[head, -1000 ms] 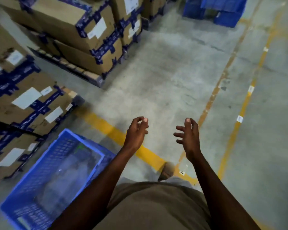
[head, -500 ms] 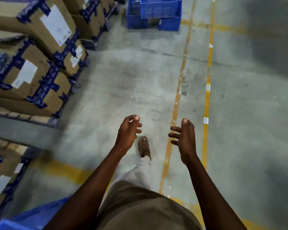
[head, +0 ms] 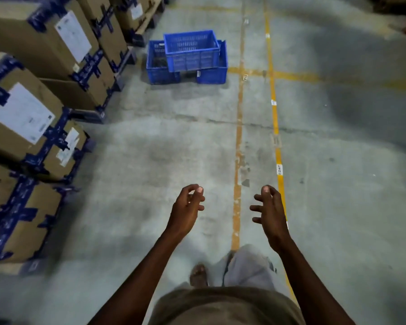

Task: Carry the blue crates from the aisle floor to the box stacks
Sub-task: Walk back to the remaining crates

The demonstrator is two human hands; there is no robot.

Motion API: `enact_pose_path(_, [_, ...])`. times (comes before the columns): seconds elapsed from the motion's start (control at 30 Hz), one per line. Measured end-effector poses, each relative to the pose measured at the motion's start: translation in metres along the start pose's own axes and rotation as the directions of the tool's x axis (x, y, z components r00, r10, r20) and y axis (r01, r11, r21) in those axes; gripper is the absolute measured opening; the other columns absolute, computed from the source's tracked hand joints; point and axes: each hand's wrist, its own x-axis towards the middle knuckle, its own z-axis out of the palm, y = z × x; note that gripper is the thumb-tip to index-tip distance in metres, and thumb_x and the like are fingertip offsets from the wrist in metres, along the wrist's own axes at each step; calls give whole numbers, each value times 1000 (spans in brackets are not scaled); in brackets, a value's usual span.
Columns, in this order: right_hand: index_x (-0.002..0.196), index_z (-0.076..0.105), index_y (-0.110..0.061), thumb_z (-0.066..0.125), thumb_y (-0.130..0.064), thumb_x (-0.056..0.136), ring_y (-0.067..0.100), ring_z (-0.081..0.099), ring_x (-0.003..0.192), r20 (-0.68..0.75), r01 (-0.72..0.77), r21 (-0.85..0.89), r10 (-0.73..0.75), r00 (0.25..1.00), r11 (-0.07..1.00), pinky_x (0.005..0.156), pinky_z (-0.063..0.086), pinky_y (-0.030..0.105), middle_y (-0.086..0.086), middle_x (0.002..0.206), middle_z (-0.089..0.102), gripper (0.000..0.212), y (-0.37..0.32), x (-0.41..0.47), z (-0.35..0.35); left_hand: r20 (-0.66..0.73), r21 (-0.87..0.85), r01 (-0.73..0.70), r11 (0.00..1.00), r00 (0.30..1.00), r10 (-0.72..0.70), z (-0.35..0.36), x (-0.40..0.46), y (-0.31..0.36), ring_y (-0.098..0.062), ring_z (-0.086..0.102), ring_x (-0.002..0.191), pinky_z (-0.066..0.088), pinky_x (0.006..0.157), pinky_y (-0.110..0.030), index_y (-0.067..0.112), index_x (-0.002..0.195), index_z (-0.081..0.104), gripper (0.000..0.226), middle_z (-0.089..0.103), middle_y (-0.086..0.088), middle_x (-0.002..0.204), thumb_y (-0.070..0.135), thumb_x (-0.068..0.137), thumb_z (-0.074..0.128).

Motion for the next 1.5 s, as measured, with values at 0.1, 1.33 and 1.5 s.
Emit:
enact_pose_path(0.1, [140,45,-30,41,-59,101,19,70,94,-11,0,34,1,1000,999,77,55,38,-3,120,65,48,-31,83,11,10,32,-5,999,1000,4,15,82,33,-6,69,75,50,76,-30,34,111,58,21,71,0,101,49,98,51])
enact_pose_path(1.33, [124,49,-37,41,-57,102,24,65,98,162,5,-121,15,987,993,77,51,41,0,119,62,30,-531,993,339,-252,-86,72,994,963,-91,-43,1027,446,-16,64,75,43,64,-30,18,112,60,27,70,-4,95,40,102,49])
enact_pose_path(1.5, [126,50,-33,42,-59,102,21,65,94,182,-2,-154,30,983,988,79,53,44,-4,114,65,37,-562,1118,393,-262,-35,100,994,959,-106,-60,1157,465,-17,63,74,44,58,-22,19,107,59,24,68,-4,94,39,103,48])
